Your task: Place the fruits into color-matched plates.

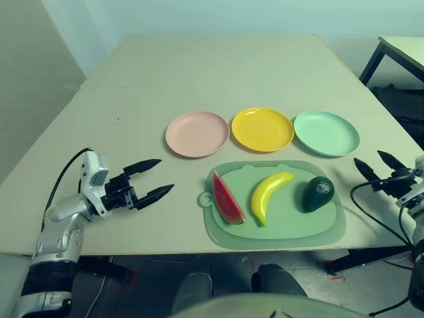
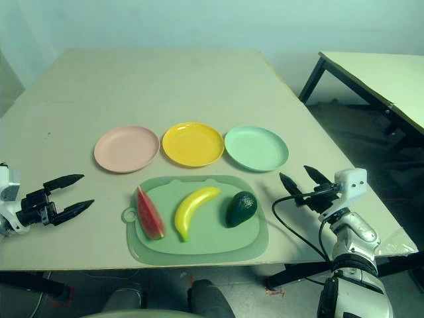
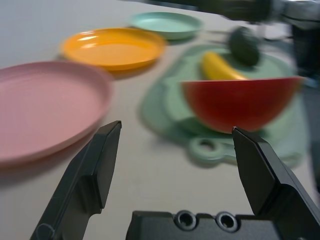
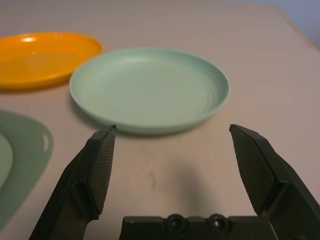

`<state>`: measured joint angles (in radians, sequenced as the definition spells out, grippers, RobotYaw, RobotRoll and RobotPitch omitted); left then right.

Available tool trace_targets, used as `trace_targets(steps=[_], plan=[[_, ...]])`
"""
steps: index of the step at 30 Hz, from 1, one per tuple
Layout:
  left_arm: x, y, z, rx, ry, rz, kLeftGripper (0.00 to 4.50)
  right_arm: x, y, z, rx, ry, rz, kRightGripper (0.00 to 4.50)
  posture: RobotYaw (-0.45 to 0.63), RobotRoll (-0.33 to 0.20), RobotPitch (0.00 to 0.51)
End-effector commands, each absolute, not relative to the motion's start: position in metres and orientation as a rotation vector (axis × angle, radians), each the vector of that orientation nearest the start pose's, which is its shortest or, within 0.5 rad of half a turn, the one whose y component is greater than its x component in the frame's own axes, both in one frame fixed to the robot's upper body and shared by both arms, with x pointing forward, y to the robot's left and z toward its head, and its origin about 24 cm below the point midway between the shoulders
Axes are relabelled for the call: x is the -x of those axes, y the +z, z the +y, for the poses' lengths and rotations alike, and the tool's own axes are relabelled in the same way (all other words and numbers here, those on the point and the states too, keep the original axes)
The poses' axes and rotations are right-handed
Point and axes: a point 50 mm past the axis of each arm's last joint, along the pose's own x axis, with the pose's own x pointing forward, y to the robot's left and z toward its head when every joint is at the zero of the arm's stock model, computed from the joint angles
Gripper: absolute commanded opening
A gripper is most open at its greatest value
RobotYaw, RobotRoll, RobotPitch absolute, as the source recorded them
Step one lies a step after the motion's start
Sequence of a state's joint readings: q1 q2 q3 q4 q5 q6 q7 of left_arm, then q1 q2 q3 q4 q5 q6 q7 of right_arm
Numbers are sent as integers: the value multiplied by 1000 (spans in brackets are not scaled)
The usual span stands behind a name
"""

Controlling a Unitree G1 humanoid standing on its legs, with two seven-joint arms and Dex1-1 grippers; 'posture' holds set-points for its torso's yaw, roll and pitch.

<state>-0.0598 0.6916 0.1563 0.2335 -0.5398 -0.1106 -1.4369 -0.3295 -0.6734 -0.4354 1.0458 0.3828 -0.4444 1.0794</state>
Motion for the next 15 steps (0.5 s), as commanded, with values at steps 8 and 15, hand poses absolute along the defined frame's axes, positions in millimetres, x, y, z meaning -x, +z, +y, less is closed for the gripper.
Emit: trace_targets(steps=[8, 15], plan=[[-219, 81, 267, -190, -1336, 64, 4500, -236, 63, -367, 167, 453, 50, 4493, -97, 0, 17], [-222, 77, 278, -205, -1304, 74, 4500, -234, 110, -342, 318, 903, 155, 4493, -97, 0, 20]])
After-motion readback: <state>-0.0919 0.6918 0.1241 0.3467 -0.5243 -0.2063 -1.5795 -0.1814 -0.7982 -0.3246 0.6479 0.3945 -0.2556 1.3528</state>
